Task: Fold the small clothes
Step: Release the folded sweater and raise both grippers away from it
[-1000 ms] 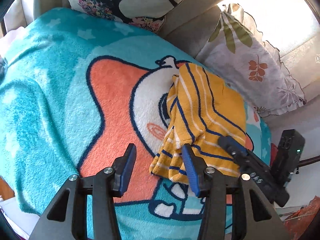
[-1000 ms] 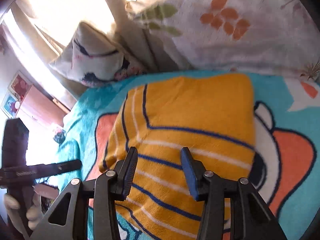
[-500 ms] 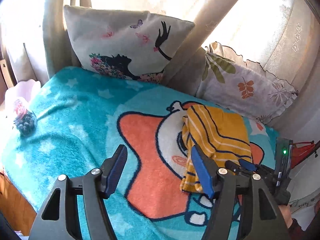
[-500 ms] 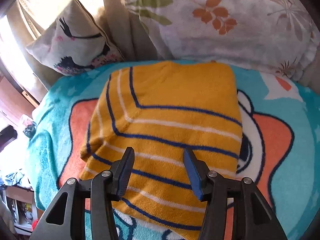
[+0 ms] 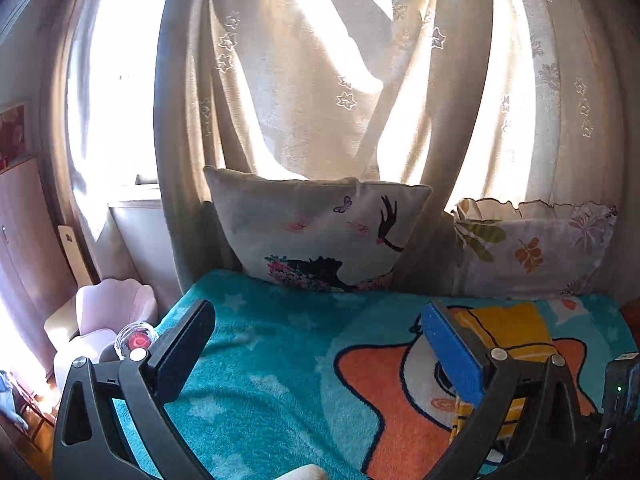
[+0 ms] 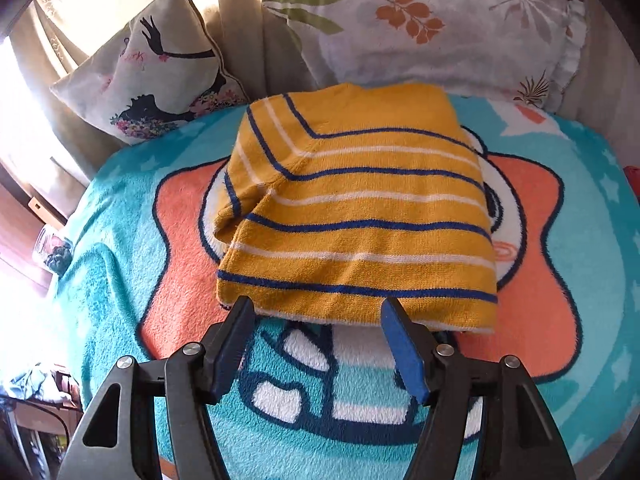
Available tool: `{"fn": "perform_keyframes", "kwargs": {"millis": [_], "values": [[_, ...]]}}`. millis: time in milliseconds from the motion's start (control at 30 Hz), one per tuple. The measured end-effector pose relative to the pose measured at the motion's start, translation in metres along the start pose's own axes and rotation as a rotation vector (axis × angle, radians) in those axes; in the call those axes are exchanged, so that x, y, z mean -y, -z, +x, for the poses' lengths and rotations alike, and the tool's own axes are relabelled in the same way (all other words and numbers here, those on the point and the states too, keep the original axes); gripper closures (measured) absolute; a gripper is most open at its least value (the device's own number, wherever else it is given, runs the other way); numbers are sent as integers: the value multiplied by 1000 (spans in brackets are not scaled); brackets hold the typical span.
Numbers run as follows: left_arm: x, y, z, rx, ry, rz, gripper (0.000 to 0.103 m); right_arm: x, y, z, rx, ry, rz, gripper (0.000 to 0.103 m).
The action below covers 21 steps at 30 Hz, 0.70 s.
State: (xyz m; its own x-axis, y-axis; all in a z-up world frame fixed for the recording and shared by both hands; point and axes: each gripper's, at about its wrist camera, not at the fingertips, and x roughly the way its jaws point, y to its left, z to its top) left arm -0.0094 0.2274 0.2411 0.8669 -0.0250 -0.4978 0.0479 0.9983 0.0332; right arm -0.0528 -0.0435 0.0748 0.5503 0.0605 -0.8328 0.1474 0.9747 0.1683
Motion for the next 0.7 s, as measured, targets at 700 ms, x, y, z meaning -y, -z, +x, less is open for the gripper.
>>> {"fn": "perform_keyframes", "kwargs": {"millis": [700], "values": [[36, 86, 12, -412, 156, 78, 0, -19, 28, -21, 3, 54, 60, 32]]}}
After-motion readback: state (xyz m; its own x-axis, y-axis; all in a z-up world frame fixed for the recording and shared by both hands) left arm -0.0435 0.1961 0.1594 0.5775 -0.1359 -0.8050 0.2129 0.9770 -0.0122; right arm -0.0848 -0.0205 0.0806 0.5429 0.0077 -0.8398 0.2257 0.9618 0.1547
